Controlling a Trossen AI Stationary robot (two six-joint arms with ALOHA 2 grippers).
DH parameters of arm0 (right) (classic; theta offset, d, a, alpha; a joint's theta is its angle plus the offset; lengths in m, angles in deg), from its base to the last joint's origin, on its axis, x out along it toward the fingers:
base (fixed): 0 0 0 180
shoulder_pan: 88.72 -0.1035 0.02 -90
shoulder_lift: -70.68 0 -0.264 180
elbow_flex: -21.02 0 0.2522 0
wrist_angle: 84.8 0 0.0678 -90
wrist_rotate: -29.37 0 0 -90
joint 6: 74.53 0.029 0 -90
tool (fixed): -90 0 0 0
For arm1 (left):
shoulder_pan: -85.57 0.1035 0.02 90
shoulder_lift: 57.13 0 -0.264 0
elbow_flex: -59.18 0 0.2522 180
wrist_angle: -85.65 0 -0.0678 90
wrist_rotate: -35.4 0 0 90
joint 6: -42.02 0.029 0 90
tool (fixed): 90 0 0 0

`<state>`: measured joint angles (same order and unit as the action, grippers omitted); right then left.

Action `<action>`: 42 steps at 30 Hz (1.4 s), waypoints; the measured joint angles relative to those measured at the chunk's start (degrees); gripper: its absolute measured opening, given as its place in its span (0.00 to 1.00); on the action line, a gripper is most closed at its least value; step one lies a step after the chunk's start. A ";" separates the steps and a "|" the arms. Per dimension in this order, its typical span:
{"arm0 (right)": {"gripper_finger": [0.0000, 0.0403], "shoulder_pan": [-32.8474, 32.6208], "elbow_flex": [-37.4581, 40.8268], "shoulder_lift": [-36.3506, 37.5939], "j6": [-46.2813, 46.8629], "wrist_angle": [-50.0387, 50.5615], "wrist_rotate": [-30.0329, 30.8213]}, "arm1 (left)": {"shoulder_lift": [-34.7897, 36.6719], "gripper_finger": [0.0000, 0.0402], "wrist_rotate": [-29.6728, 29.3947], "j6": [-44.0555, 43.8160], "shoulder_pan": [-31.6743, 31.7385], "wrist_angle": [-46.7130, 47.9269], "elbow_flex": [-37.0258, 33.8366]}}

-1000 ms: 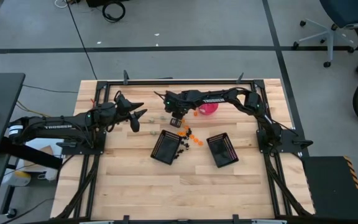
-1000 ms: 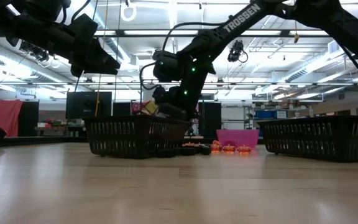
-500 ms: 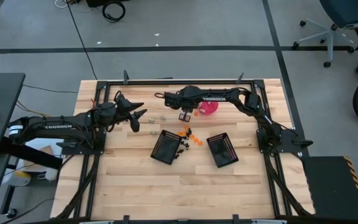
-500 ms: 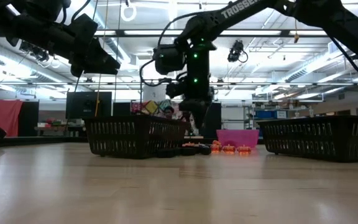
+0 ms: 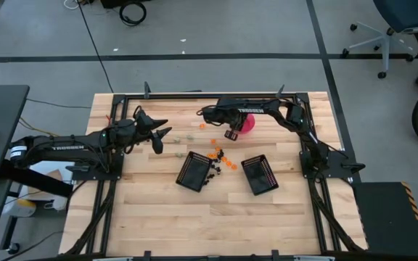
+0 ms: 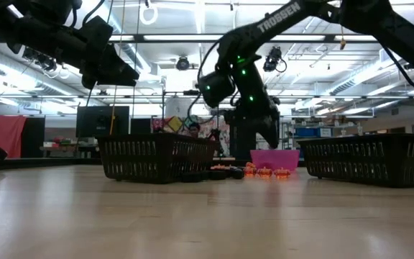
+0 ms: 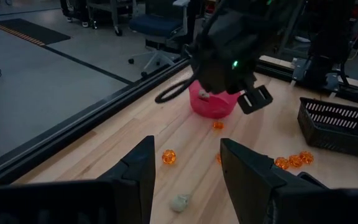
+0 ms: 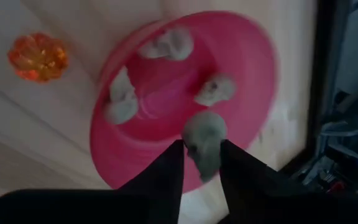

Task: Sort Halloween decoration
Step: Put the white skull toy into the pink container

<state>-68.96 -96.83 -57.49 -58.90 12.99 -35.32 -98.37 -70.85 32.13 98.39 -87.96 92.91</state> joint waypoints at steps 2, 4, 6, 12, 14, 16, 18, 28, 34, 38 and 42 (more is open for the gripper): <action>0.32 0.31 0.31 -0.03 -0.15 0.32 -0.07 | 0.00 0.39 0.00 0.00 0.00 -0.01 0.00; 0.36 0.38 0.24 -0.03 -0.21 0.86 -0.08 | -0.01 0.39 0.00 0.00 0.00 0.00 0.00; 0.39 0.42 -0.52 -0.03 -0.25 1.61 -0.05 | -0.01 0.39 0.00 0.00 0.00 0.00 0.00; 0.44 -2.10 -6.66 -0.03 -0.63 -0.31 0.37 | 0.00 0.39 0.00 0.00 0.00 -0.02 0.00; 0.44 -3.43 -9.08 -0.03 -2.02 -4.02 0.36 | 0.01 0.39 0.00 0.00 0.00 -0.02 0.00; 0.43 -4.79 -10.96 -0.01 -4.61 -9.67 0.23 | 0.00 0.39 0.00 0.00 0.01 -0.02 0.00; 0.42 -5.76 -11.43 0.02 -7.74 -16.45 -2.32 | -0.01 0.39 0.00 0.00 0.00 0.00 0.00; 0.41 -6.68 -11.30 -3.46 -12.00 -38.38 -19.42 | 0.01 0.39 0.00 -0.52 -0.17 0.02 0.00; 0.45 -7.38 -11.27 -5.58 -12.15 -44.36 -22.20 | -0.01 0.39 0.00 -0.50 -0.13 0.44 -0.01; 0.49 -7.29 -11.36 -6.73 -11.03 -46.25 -22.20 | -0.01 0.39 0.00 -0.48 -0.15 0.41 0.00; 0.52 -7.47 -11.27 -8.38 -10.30 -47.25 -18.60 | -0.01 0.39 0.00 -0.14 -0.13 0.46 0.00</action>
<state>-76.43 -108.10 -65.87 -69.21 -34.26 -53.92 -98.38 -70.85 31.99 98.26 -87.50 92.91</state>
